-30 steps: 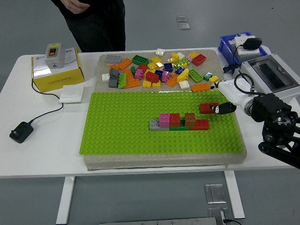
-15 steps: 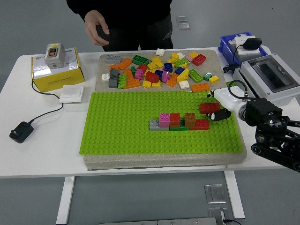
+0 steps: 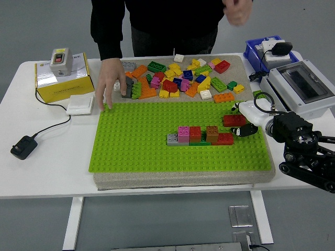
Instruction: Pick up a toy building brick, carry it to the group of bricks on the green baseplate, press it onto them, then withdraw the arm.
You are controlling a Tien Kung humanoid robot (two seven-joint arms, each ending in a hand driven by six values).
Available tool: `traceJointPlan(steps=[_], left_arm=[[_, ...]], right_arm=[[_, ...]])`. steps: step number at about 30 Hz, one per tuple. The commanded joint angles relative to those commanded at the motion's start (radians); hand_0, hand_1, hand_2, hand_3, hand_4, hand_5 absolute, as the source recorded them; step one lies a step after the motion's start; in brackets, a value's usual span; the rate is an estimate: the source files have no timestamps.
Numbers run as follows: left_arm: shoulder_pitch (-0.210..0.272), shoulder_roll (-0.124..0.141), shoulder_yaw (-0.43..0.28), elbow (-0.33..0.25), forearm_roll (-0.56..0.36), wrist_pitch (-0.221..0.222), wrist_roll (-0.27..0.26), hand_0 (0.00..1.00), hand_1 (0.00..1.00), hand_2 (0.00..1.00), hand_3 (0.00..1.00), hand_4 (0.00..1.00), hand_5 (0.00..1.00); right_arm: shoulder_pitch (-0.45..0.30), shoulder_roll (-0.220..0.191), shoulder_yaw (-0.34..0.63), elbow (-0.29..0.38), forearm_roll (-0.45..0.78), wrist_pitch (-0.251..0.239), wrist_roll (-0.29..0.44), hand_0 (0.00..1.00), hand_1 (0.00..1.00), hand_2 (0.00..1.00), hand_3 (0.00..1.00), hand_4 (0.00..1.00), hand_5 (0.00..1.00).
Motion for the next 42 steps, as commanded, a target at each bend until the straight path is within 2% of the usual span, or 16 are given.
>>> traceJointPlan(steps=[15, 32, 42], left_arm=[[-0.002, 0.001, 0.012, 0.0, -0.013, 0.001, -0.007, 0.679, 0.653, 0.56, 0.61, 0.33, 0.513], [-0.002, 0.001, 0.015, 0.0, -0.017, 0.001, -0.011, 0.677, 0.653, 0.561, 0.612, 0.332, 0.52], [-0.001, -0.001, 0.022, 0.0, -0.018, 0.001, -0.013, 0.677, 0.653, 0.563, 0.617, 0.326, 0.537]], right_arm=[[0.006, 0.01, -0.023, -0.029, 0.004, -0.011, 0.002, 0.002, 0.122, 0.7, 0.747, 0.705, 0.465], [0.007, 0.015, -0.038, -0.044, 0.019, -0.029, 0.009, 0.002, 0.111, 0.68, 0.73, 0.682, 0.462], [0.009, 0.017, -0.041, -0.046, 0.022, -0.041, 0.012, 0.002, 0.105, 0.666, 0.707, 0.624, 0.471]])
